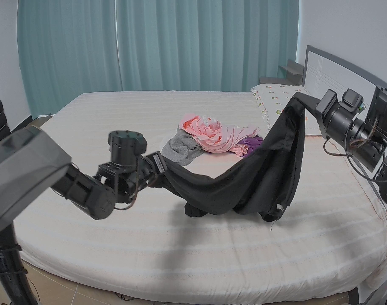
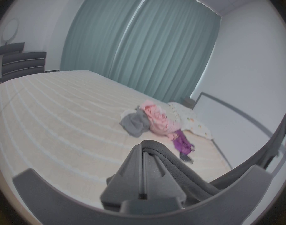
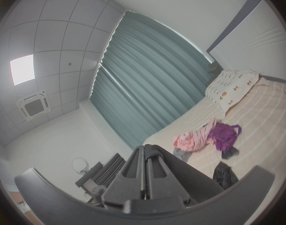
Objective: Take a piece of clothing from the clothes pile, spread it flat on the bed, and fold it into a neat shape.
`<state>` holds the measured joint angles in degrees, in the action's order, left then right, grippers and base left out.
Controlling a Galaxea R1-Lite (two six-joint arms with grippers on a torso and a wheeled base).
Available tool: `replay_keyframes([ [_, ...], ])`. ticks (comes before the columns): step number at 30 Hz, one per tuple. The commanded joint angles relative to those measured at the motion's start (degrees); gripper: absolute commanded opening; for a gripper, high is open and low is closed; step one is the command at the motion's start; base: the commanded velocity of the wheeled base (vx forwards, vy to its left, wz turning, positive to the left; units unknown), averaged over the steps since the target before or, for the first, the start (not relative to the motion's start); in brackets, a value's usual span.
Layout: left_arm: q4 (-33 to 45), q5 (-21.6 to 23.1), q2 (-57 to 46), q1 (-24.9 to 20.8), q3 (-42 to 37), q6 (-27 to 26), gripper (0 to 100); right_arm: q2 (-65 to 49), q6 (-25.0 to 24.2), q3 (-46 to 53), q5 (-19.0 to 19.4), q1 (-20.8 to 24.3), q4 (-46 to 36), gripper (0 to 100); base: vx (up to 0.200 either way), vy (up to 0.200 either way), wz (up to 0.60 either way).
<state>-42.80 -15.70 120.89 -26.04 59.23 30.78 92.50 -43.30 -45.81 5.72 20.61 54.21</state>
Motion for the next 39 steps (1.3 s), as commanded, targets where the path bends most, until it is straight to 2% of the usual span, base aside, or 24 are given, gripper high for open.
replay_keyframes([
  [1,6.7,-0.4,-18.4,1.2,-1.5,3.5,0,4.8,0.6,-8.5,-4.7,-2.4,2.2,0,0.000,0.000,0.00],
  [2,7.4,-1.3,-20.3,1.3,-1.5,3.5,0,3.5,1.5,-10.0,-5.9,-2.4,2.3,0,0.000,0.000,0.00],
  [4,7.6,-1.9,-23.4,1.3,-2.3,3.6,0,1.1,2.5,-9.5,-5.8,-2.1,1.8,0,0.000,0.000,0.00],
  [11,7.6,-1.4,-26.4,0.6,-11.2,4.6,0,0.8,2.4,4.1,-4.8,-0.7,2.7,0,0.000,0.000,0.00],
  [16,7.5,-1.3,-26.0,-3.3,-18.4,10.1,0,1.8,1.1,14.4,-3.5,1.5,2.8,0,0.000,0.000,0.00],
  [20,7.1,-0.5,-25.3,-3.8,-23.4,14.3,0,2.0,-2.0,18.9,-3.4,2.5,6.3,0,0.000,0.000,0.00],
  [22,7.0,0.9,-25.4,-3.8,-25.7,14.7,0,2.2,-4.1,19.7,-3.3,2.3,8.1,0,0.000,0.000,0.00],
  [25,7.1,2.2,-25.5,-3.6,-26.9,15.4,0,2.4,-4.3,20.3,-3.4,2.4,8.4,0,0.000,0.000,0.00],
  [28,7.0,2.2,-25.1,-3.8,-27.2,17.5,0,2.4,-4.5,20.8,-3.3,2.7,8.4,0,0.000,0.000,0.00],
  [37,7.1,2.3,-25.3,-3.9,-27.5,17.6,0,3.8,-4.2,22.1,-3.9,3.4,8.5,0,0.000,0.000,0.00],
  [39,7.1,2.3,-25.2,-4.1,-28.6,17.6,0,3.2,-4.2,22.7,-3.9,3.5,8.5,0,-0.200,0.000,0.00],
])
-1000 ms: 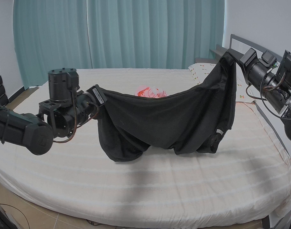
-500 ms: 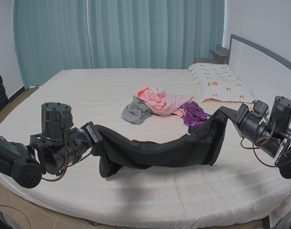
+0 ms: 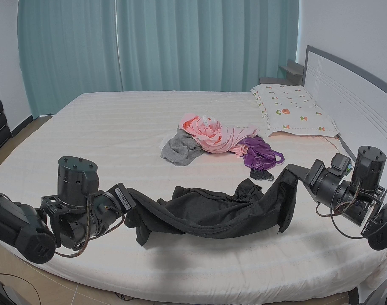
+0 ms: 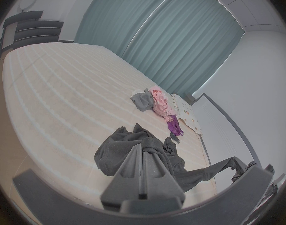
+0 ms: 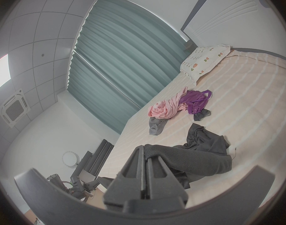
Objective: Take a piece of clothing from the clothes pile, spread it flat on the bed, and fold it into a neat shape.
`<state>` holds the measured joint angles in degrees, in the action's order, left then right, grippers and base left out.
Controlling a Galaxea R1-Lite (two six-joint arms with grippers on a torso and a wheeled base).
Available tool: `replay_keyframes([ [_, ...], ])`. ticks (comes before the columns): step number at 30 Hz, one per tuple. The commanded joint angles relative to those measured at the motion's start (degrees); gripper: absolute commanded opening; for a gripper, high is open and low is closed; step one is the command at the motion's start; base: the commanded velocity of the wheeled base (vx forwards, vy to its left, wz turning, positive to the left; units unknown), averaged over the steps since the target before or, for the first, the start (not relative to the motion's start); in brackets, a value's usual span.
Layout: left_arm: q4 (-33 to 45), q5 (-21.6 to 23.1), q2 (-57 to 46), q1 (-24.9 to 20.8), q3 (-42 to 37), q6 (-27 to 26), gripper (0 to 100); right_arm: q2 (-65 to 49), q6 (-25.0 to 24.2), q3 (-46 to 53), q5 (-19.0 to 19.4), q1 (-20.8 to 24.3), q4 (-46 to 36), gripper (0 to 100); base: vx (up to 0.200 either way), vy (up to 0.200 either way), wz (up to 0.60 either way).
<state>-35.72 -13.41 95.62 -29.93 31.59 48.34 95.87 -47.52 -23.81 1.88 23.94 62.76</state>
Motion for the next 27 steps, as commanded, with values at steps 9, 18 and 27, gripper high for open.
replay_keyframes([
  [9,-0.1,0.2,0.4,-0.8,-0.9,0.1,0,-0.9,0.3,1.4,-0.2,0.1,0.0,0,-0.156,0.000,0.00],
  [18,-1.5,0.1,0.6,-1.0,-0.2,0.3,0,-0.2,0.1,1.4,0.1,0.1,0.1,0,0.000,0.000,0.00],
  [27,-2.8,-0.1,0.3,-0.8,0.1,2.6,0,-0.2,0.1,1.4,-0.1,0.1,0.0,0,0.000,0.111,0.00],
])
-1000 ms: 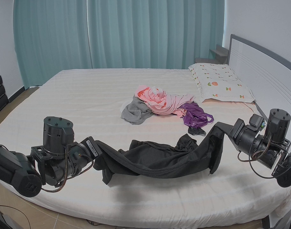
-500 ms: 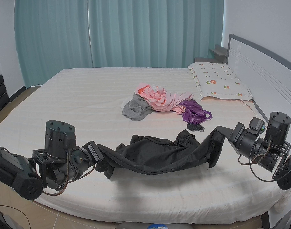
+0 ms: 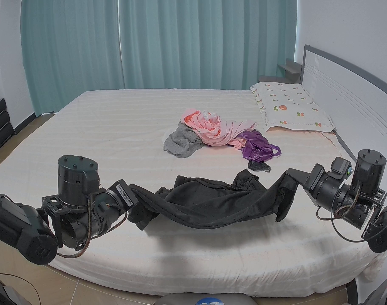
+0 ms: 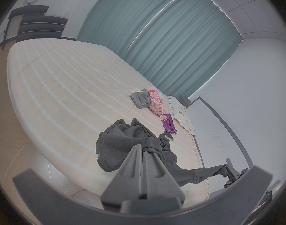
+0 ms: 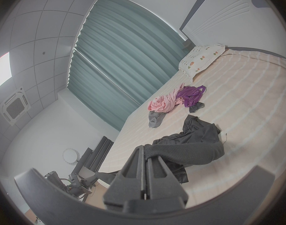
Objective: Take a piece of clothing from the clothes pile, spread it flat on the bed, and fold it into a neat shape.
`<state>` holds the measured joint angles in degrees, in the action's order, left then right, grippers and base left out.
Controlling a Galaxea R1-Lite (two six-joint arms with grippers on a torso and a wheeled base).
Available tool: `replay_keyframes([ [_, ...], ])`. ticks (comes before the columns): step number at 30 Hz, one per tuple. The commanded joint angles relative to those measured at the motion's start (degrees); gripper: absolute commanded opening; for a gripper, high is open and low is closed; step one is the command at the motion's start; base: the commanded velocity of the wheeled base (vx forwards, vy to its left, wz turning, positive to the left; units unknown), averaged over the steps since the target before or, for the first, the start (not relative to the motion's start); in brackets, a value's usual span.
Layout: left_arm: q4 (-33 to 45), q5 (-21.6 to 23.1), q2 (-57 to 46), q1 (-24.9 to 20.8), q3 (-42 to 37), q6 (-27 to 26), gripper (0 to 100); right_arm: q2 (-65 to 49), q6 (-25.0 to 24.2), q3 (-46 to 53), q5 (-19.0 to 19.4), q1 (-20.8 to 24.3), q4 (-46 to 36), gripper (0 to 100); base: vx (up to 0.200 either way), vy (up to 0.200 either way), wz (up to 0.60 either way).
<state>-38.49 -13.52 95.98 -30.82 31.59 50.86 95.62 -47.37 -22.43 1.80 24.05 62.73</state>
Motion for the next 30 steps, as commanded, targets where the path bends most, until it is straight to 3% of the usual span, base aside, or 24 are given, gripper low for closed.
replay_keyframes([
  [1,-0.1,0.0,0.1,0.2,0.2,0.1,0,0.1,0.0,-0.1,0.0,0.0,0.0,0,0.000,0.200,0.00],
  [21,0.1,0.0,0.0,0.1,0.3,0.0,0,1.8,-0.4,-0.6,0.2,-1.2,0.2,0,0.000,0.200,0.00],
  [30,0.2,0.0,0.0,0.1,0.3,0.0,0,3.2,-0.4,-0.4,0.0,-1.6,5.4,0,0.000,0.200,0.00],
])
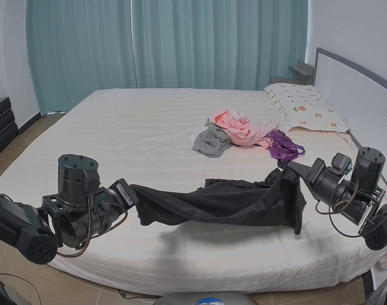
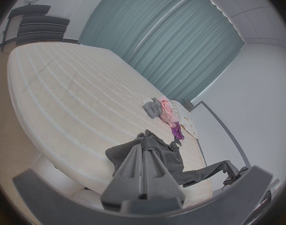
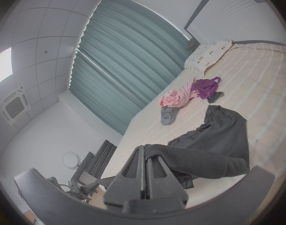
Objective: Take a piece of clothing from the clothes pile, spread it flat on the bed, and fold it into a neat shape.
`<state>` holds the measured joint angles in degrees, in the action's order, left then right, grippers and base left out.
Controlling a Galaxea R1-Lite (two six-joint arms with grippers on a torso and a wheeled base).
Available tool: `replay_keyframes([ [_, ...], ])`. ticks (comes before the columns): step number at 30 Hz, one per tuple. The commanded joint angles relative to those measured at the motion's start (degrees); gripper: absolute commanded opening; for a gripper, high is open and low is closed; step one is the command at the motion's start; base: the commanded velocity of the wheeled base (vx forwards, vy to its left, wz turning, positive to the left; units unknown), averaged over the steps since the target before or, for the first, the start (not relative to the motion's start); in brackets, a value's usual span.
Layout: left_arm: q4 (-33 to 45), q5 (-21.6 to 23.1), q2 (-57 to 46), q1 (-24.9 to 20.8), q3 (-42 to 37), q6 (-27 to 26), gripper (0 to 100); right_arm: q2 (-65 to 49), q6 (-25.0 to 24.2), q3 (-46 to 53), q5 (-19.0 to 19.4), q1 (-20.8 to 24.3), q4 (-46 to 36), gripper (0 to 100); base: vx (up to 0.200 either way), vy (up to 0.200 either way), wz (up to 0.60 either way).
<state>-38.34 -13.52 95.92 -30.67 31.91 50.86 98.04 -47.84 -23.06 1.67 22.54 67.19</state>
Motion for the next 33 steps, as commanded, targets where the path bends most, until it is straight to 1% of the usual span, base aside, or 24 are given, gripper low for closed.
replay_keyframes([
  [1,-0.1,0.0,0.1,0.0,-0.1,0.0,0,0.8,0.0,0.2,0.1,0.0,1.1,0,0.000,0.200,0.00],
  [33,-0.1,0.0,0.1,-0.1,-0.3,-0.2,0,0.7,0.0,-0.1,0.1,0.0,1.5,0,0.000,0.200,0.00],
])
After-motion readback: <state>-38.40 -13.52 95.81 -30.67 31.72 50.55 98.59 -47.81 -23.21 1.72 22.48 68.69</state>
